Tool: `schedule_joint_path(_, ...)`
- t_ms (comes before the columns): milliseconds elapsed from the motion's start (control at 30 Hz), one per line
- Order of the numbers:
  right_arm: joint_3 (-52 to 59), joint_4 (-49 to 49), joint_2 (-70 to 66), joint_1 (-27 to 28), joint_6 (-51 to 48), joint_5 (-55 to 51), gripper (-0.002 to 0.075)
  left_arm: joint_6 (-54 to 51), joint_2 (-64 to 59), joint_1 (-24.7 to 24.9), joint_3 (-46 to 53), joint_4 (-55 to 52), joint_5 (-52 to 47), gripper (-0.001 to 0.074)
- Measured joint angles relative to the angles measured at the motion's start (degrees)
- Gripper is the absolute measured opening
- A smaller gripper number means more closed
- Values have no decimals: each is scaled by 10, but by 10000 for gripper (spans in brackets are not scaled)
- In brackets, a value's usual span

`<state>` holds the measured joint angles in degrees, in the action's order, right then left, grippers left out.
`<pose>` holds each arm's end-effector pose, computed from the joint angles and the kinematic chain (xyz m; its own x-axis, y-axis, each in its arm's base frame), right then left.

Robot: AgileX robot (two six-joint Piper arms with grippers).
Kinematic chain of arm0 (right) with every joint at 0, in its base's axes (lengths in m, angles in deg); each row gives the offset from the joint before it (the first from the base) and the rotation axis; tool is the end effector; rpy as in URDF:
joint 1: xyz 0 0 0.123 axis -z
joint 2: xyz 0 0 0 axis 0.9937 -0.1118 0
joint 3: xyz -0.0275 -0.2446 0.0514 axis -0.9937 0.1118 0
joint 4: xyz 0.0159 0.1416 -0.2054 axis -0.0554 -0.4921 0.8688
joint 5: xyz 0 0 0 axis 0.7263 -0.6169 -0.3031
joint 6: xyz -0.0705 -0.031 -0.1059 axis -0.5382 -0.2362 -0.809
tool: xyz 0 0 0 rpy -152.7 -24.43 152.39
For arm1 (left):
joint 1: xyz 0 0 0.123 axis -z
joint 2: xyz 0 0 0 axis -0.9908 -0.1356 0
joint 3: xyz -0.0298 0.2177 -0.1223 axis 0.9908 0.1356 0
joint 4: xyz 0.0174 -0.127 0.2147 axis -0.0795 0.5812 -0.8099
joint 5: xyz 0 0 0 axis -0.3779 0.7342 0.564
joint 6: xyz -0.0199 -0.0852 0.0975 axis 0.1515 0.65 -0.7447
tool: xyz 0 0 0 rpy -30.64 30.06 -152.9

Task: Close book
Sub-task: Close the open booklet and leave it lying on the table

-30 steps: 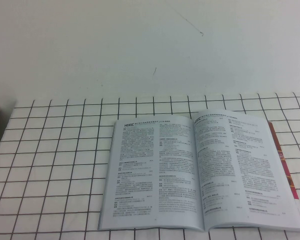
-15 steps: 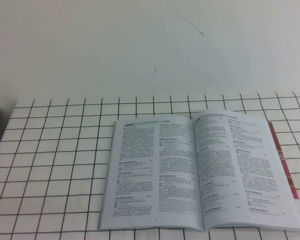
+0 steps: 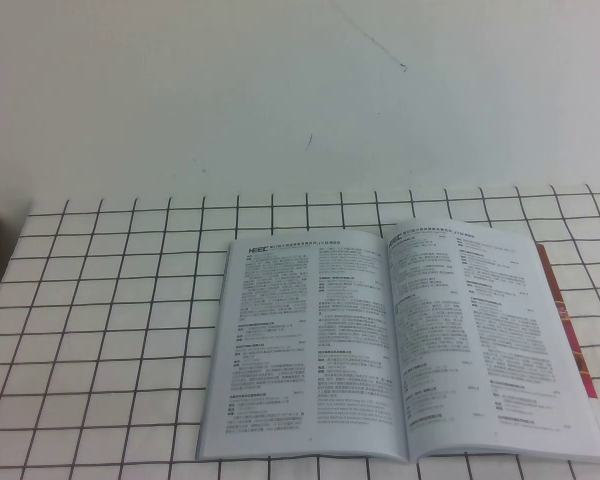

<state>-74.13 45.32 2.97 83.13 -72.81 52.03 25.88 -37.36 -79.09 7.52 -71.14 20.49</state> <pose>0.1113 -0.0004 0.2833 0.2189 -0.0687 -0.9733 0.0168 0.9976 -0.0666 0.1197 -0.0058 0.2554 0.2473 -0.2295 -0.9413 0.1050 0.9722 -0.2095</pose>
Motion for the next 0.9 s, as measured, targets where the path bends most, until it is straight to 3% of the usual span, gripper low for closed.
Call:
schedule_joint_path(100,-85,-6,-52,0,0,-134,-3,0,-32,0,-56,10,-72,-4)
schedule_joint_path(233,-174,-44,-165,0,-28,-237,-3,-11,-129,0,-145,10,-181,-4)
schedule_joint_path(400,-269,-161,-332,0,-154,-297,-3,-65,-292,0,-262,12,-314,-4)
schedule_joint_path(533,-320,-236,-464,0,-246,-311,-3,-92,-421,0,-323,32,-359,-4)
schedule_joint_path(667,-360,-322,-593,0,-358,-318,-3,-173,-538,0,-368,121,-368,-4)
schedule_joint_path(900,-414,-460,-809,-8,-515,-366,-3,-390,-724,0,-441,369,-406,-4)
